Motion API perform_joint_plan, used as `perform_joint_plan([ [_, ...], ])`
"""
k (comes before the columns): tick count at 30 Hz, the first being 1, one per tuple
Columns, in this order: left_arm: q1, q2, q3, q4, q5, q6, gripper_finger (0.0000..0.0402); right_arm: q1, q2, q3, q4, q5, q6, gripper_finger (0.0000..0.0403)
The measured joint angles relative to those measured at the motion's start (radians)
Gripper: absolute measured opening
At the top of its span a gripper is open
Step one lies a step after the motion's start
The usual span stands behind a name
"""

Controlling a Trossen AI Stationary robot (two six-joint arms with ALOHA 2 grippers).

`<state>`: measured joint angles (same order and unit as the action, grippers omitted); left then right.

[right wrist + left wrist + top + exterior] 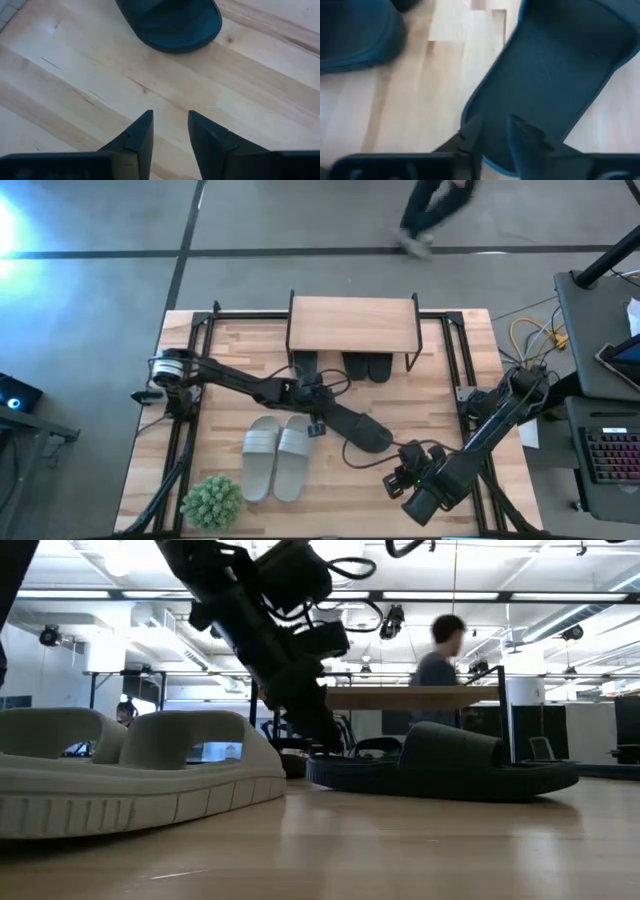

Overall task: Pick and place slides into the shelf
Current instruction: Put the black slide under the shelf

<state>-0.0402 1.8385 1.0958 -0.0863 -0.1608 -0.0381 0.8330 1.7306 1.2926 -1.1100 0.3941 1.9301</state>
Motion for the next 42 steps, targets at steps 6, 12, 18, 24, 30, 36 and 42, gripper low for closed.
perform_joint_plan([
  [6,0.002,0.024,0.001,-0.051,0.067,-0.038,0.0004,0.0,-0.002,-0.001,-0.009,0.0,0.015,0.0089],
  [12,-0.023,0.023,0.002,-0.068,0.208,-0.233,0.0008,-0.017,-0.002,-0.004,-0.015,0.0,0.007,0.0074],
  [18,-0.091,0.025,0.005,0.055,0.249,-0.364,0.0008,-0.056,-0.009,-0.006,-0.028,0.0,-0.051,0.007],
  [24,-0.156,0.027,0.005,0.196,0.23,-0.431,0.0008,-0.073,-0.046,-0.007,-0.151,0.001,-0.028,0.007],
  [30,-0.185,0.028,0.001,0.217,0.128,-0.43,0.0008,-0.072,-0.114,-0.009,-0.284,0.006,0.03,0.007],
  [36,-0.177,0.026,0.012,0.219,0.035,-0.426,0.0008,-0.085,-0.201,-0.104,-0.092,-0.026,-0.005,0.0055],
  [42,-0.17,0.066,0.008,0.201,-0.006,-0.43,0.0008,-0.097,-0.272,-0.297,0.111,0.022,0.09,0.0012],
])
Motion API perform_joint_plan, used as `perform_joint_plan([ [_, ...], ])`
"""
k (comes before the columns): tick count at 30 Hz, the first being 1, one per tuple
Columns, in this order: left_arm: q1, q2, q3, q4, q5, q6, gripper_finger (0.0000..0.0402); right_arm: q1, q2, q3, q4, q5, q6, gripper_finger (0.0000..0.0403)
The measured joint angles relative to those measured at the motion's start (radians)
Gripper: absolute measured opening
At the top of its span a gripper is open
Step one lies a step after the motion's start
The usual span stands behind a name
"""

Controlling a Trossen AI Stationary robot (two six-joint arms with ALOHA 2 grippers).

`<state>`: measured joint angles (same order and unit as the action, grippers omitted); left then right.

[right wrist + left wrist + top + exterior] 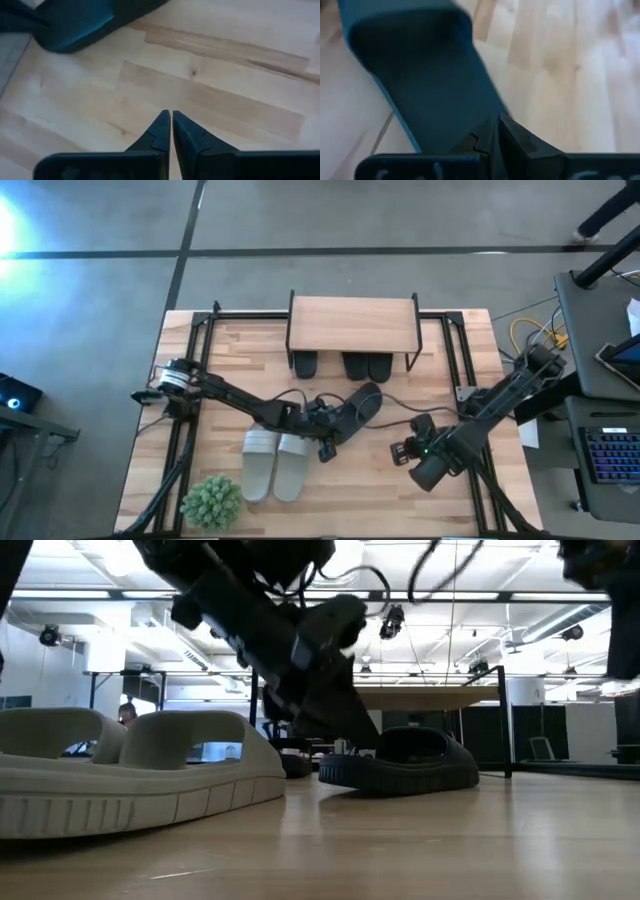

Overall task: Pick and place slides into the shelf
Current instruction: Put the black slide under the shelf

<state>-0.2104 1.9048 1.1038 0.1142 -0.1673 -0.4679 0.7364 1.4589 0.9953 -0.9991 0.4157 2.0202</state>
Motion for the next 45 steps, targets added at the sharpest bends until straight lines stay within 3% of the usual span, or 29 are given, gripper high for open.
perform_joint_plan([
  [8,-0.03,0.069,0.001,0.024,-0.006,-0.137,0.0008,-0.075,-0.018,-0.148,0.134,0.104,0.034,0.0009],
  [13,-0.054,0.066,0.003,0.062,0.006,-0.157,0.0009,-0.158,-0.014,-0.195,0.3,0.112,-0.115,0.0009],
  [22,-0.071,0.056,0.02,0.167,-0.004,-0.158,0.0009,-0.284,-0.014,-0.212,0.385,0.135,-0.306,0.0009],
  [30,-0.051,0.074,0.017,0.17,-0.058,-0.155,0.0009,-0.298,-0.014,-0.193,0.411,0.134,-0.376,0.0009],
  [39,-0.044,0.196,0.049,0.282,-0.029,-0.181,0.0009,-0.296,-0.014,-0.188,0.405,0.124,-0.383,0.0009],
  [45,-0.039,0.215,0.109,0.259,-0.017,-0.153,0.0008,-0.296,-0.014,-0.186,0.404,0.104,-0.407,0.0009],
])
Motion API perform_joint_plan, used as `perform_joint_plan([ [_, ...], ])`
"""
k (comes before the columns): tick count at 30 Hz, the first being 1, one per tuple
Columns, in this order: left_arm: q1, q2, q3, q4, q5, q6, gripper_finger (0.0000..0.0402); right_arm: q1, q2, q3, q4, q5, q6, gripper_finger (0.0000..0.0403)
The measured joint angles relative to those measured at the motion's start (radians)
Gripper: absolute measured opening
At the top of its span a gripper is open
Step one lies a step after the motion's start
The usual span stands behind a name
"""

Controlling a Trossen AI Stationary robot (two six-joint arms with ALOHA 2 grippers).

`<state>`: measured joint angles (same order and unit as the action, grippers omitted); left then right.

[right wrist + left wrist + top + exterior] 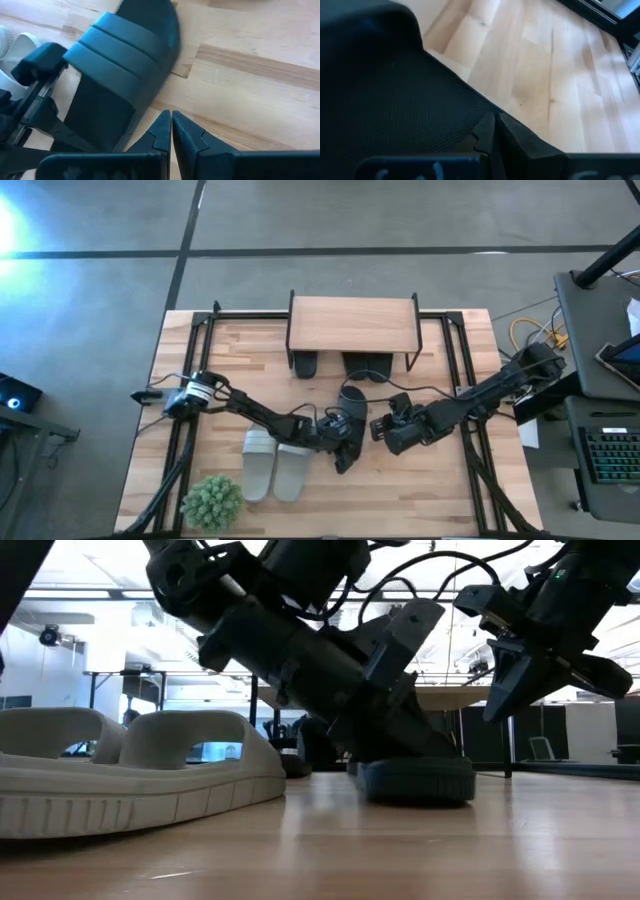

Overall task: Pick and place slides into the shelf
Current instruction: Put the black slide under the shelf

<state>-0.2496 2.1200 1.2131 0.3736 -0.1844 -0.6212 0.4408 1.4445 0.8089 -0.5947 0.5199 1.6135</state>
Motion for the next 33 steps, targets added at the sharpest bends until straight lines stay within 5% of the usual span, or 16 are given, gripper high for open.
perform_joint_plan([
  [6,0.029,-0.057,0.0,-0.032,-0.088,0.1,0.0008,0.0,0.0,-0.002,-0.001,-0.004,-0.018,0.0009],
  [12,0.057,-0.115,0.003,-0.061,-0.062,0.105,0.0008,0.0,0.0,-0.002,-0.003,-0.007,-0.029,0.0009],
  [16,0.048,-0.238,0.004,-0.278,-0.098,0.105,0.0008,0.0,0.0,-0.005,0.001,-0.036,-0.062,0.0009],
  [27,0.012,-0.583,-0.087,-0.867,-0.464,-0.098,0.0008,0.0,0.013,-0.022,0.162,-0.139,-0.193,0.0009],
  [33,0.014,-0.752,-0.157,-0.936,-0.563,-0.185,0.0008,-0.006,0.078,-0.021,0.227,-0.221,-0.251,0.0009],
])
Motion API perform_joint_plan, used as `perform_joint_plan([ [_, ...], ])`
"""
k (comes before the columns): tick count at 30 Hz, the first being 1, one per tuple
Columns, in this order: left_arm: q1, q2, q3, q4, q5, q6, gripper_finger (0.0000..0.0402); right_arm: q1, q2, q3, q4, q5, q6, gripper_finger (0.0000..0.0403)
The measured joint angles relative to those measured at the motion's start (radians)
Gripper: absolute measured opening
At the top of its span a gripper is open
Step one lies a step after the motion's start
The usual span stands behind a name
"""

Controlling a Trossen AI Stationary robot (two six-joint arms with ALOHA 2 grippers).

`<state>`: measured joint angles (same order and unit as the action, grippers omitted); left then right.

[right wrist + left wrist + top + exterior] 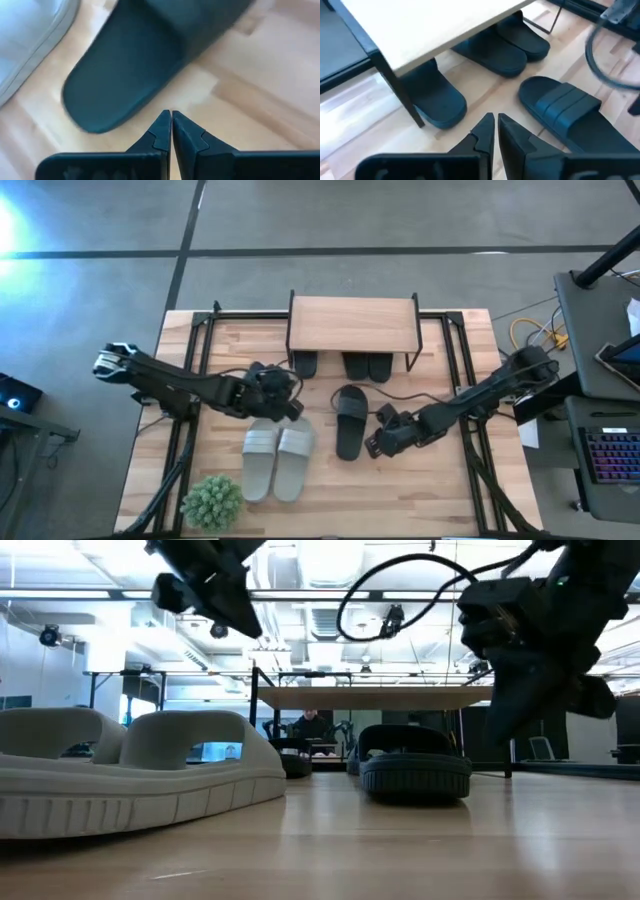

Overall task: Pick and place slides into the shelf
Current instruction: Put the black slide under the shelf

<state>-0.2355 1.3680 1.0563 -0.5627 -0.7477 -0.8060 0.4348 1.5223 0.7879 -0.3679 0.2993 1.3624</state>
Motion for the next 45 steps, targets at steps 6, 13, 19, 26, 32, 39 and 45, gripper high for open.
perform_joint_plan([
  [6,0.0,-0.106,-0.057,-0.04,-0.038,-0.049,0.0008,0.02,0.051,0.001,0.12,-0.075,-0.068,0.0009],
  [13,0.002,-0.169,-0.098,-0.022,-0.044,-0.052,0.0008,0.005,0.123,0.004,0.113,-0.093,-0.103,0.0009],
  [19,-0.001,-0.165,-0.115,0.012,-0.034,-0.079,0.0008,-0.071,0.143,0.006,0.086,0.019,-0.124,0.0009],
  [26,-0.002,-0.145,-0.115,0.004,-0.021,-0.076,0.0008,-0.196,0.141,0.006,0.099,0.009,-0.268,0.0009],
  [32,-0.002,-0.131,-0.114,0.005,-0.025,-0.074,0.0008,-0.289,0.141,0.006,0.153,-0.001,-0.35,0.0009],
  [39,-0.002,-0.122,-0.115,-0.006,-0.023,-0.069,0.0008,-0.341,0.123,0.006,0.178,-0.069,-0.393,0.0008],
  [45,-0.002,-0.122,-0.115,-0.006,-0.017,-0.069,0.0008,-0.249,0.053,0.004,0.004,-0.193,-0.342,0.0008],
])
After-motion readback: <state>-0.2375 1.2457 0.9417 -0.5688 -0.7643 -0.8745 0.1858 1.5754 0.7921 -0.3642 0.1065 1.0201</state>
